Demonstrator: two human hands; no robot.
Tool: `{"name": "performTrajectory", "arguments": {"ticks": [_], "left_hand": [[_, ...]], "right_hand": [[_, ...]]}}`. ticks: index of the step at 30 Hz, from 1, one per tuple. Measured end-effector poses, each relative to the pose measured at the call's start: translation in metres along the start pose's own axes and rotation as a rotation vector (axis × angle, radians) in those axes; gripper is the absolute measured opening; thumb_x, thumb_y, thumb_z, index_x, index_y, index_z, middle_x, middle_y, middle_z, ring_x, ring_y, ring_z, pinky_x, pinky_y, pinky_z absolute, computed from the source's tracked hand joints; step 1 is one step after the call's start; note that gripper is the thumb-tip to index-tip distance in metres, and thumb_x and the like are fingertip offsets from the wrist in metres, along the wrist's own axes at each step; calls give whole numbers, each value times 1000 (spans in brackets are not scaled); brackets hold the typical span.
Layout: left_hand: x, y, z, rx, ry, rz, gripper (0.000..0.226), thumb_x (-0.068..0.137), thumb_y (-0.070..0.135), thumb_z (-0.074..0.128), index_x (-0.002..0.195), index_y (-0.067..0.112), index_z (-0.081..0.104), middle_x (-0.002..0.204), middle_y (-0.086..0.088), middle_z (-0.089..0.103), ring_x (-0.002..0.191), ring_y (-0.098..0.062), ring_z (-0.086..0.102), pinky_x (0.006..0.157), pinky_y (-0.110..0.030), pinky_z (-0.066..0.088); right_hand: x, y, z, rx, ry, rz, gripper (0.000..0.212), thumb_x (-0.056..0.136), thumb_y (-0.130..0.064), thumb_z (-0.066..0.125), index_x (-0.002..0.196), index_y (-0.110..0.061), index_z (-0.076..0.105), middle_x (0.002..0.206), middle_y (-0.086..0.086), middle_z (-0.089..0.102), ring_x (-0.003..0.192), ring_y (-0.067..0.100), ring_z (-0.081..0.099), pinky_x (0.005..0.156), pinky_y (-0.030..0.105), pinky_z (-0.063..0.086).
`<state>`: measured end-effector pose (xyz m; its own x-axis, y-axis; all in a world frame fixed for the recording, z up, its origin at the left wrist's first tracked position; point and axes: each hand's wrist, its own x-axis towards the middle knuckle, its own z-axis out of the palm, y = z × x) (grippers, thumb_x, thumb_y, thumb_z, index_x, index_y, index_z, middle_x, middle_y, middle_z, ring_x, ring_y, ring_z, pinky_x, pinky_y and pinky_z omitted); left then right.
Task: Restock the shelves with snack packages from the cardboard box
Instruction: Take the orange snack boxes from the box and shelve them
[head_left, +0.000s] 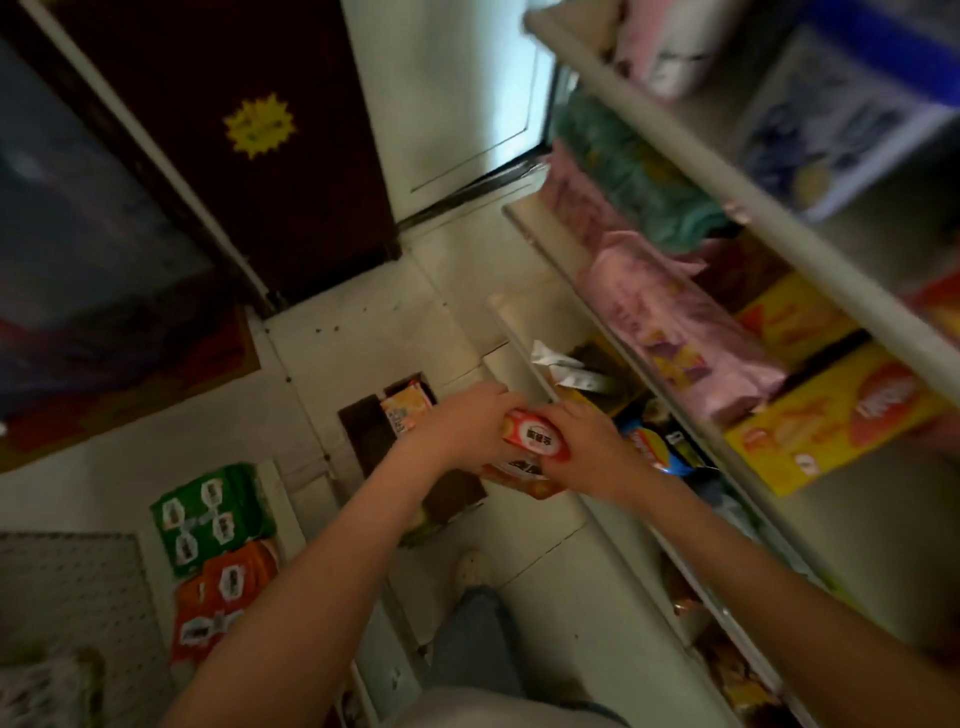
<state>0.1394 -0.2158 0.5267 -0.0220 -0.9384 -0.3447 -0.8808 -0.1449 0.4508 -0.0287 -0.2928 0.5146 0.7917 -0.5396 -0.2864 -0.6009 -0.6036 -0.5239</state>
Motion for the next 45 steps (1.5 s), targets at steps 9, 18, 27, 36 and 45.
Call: {"name": "performTrajectory", "arguments": {"ticks": [9,18,27,36,45], "left_hand": [[-21,180,-40,-296,-103,144,38,71,45,77,106,33,66,107,12,66,96,-7,64,87,-28,53],[-21,372,-9,-223,-238,388,44,68,46,78,108,30,68,95,17,67,90,0,62,80,-19,50],[-26,498,7,-277,-384,657,41,63,56,77,94,30,71,94,11,73,88,-6,69,85,-35,56],[-61,611,50,-835,-413,720,33,86,46,58,111,25,59,113,1,65,101,-9,65,87,-26,53],[-52,720,137,-703,6,503,35,91,39,58,121,21,52,112,3,64,99,-17,64,81,-36,56]], "right_hand": [[-198,38,-91,477,404,216,60,74,-39,74,128,-27,50,119,-8,55,105,8,55,91,25,48],[-397,80,-106,1141,943,307,51,73,-31,74,119,-26,55,111,6,67,105,24,65,86,38,55],[-508,74,-110,1280,1152,429,45,76,-29,75,114,-10,59,103,10,72,95,29,69,74,38,58],[-617,105,-141,1385,1670,401,28,82,-27,60,104,-9,62,93,13,74,82,28,72,63,39,60],[-692,197,-190,1196,1550,369,25,85,-31,64,106,-19,57,94,3,74,85,23,72,68,36,59]]}}
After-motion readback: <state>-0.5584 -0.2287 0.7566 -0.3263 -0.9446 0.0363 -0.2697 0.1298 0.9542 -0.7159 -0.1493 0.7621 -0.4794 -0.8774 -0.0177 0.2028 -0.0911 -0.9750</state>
